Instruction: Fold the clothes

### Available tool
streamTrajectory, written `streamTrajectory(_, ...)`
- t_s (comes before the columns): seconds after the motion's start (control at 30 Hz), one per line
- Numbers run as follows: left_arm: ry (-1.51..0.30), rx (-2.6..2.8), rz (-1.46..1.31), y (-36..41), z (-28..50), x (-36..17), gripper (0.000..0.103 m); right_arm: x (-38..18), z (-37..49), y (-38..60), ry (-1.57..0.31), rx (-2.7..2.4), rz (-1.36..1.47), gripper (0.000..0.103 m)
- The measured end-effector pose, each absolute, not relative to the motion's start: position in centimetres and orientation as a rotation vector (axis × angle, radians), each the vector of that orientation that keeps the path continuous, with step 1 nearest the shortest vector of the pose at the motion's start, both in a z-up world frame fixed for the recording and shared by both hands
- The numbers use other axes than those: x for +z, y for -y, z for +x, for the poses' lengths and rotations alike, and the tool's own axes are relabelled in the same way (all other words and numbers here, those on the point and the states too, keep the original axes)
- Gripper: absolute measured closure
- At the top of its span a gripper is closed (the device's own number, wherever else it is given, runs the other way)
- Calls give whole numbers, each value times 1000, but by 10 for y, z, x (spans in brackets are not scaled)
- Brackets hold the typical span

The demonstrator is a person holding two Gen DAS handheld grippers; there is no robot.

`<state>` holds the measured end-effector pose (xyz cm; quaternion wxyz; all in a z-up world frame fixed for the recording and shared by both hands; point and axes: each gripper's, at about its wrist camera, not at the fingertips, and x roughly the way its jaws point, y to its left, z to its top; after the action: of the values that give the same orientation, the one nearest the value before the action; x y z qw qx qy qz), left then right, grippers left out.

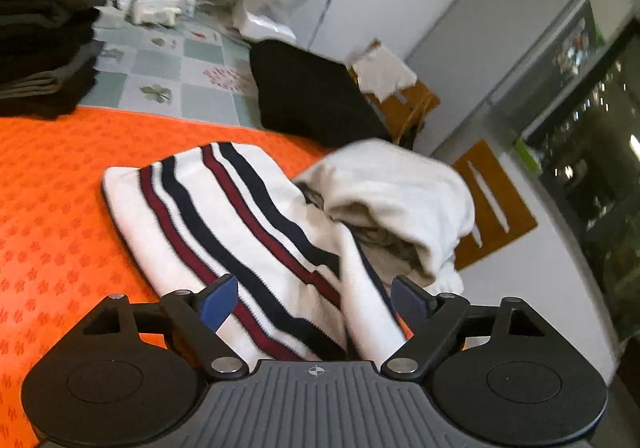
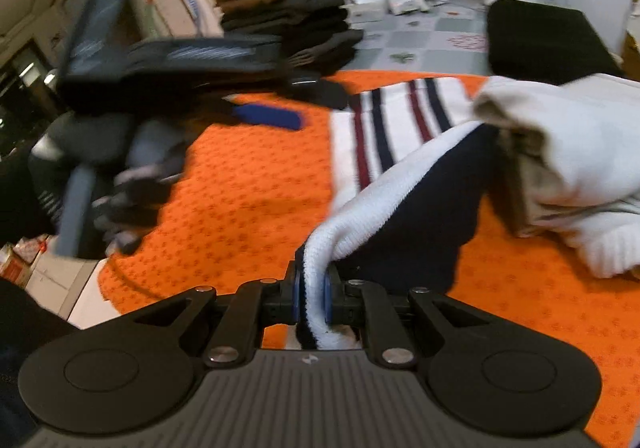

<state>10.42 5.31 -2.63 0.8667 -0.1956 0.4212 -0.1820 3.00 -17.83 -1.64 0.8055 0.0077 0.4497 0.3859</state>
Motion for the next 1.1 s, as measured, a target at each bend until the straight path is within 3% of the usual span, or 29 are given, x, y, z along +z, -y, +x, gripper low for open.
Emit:
streamTrajectory(0.2,-981,-444,-325,-35,129,-50,18,-12,4,134,-945,918,-5,91)
streamTrajectory(0.27,-1016,-451,-304,-36,133,-60,25,-11,-5,119,-941,955,-17,92)
streamTrajectory(0.3,-1023,-453,-298,-39,132,-62,45,-11,-8,112,-939,968,-27,92)
streamTrajectory(0.33,-1024,-457,-295,-43,130,-64,71,-11,-12,105,-941,978,-40,92)
streamTrajectory(0.4,-996,-442,-299,-54,123,-62,78,-11,-16,98,-947,988,-46,92)
streamTrajectory(0.57,-897,-335,-321,-104,88,-46,82,-10,-18,93,-972,1005,-28,91)
streamTrajectory(0.77,-918,-162,-376,-179,33,-49,84,-10,-14,102,-997,1002,10,86)
streamTrajectory(0.9,-978,-31,-378,-214,-8,-71,94,-14,1,117,-1010,954,62,85)
streamTrajectory(1.1,-977,130,-461,-256,-54,-84,92,-38,28,146,-1048,727,90,84)
